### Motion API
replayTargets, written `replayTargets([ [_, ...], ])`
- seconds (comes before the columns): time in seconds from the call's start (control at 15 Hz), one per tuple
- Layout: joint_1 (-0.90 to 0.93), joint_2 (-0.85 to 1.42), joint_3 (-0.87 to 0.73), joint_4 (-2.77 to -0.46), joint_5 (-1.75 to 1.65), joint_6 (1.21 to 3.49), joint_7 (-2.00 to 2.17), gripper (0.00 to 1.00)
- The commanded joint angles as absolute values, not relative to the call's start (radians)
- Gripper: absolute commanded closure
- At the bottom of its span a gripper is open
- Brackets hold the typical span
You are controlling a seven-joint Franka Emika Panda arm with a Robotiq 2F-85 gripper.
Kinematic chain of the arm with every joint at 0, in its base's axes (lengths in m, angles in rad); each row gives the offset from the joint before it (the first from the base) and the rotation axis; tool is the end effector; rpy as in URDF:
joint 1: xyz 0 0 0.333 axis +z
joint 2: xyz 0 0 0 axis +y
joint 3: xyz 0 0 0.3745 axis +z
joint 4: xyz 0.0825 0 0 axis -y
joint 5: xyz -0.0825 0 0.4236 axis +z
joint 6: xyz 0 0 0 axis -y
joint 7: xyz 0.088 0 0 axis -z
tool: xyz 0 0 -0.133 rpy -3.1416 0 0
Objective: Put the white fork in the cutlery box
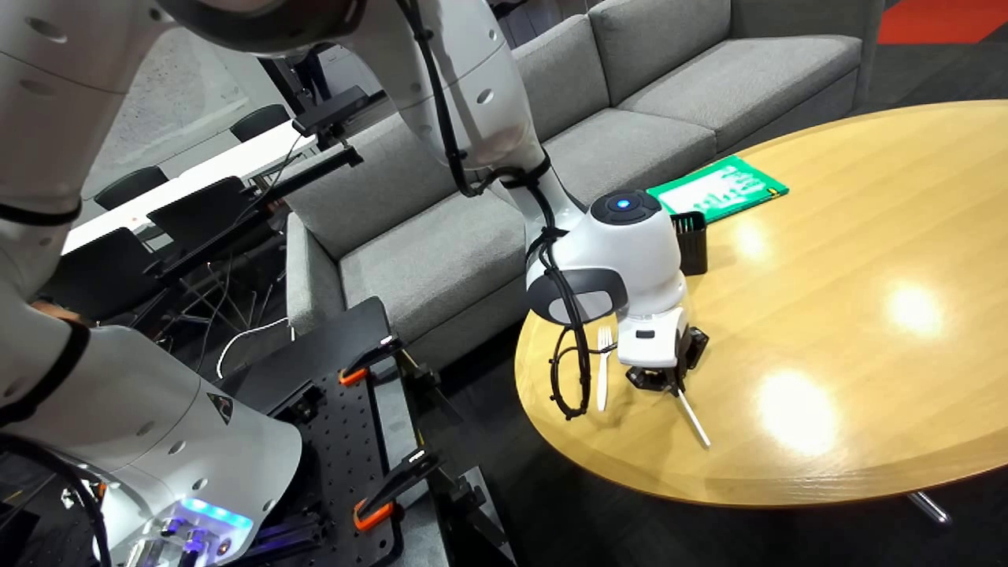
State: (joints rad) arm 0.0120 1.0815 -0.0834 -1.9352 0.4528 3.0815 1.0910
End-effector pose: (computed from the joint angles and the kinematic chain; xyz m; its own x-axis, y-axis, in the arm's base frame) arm 0.5910 -0.0829 -0.0973 0.0023 -0.9988 0.0493 -0.9975 -0.0058 -0.0707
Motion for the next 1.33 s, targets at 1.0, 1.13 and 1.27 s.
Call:
replayTargets([
  [1.0,-0.827,0.924,0.902,-1.937,0.624,3.041,0.516,0.98],
  [1.13,-0.834,0.968,0.915,-1.916,0.668,2.98,0.439,0.98],
  [1.27,-0.818,1.002,0.898,-1.89,0.718,2.921,0.368,0.98],
])
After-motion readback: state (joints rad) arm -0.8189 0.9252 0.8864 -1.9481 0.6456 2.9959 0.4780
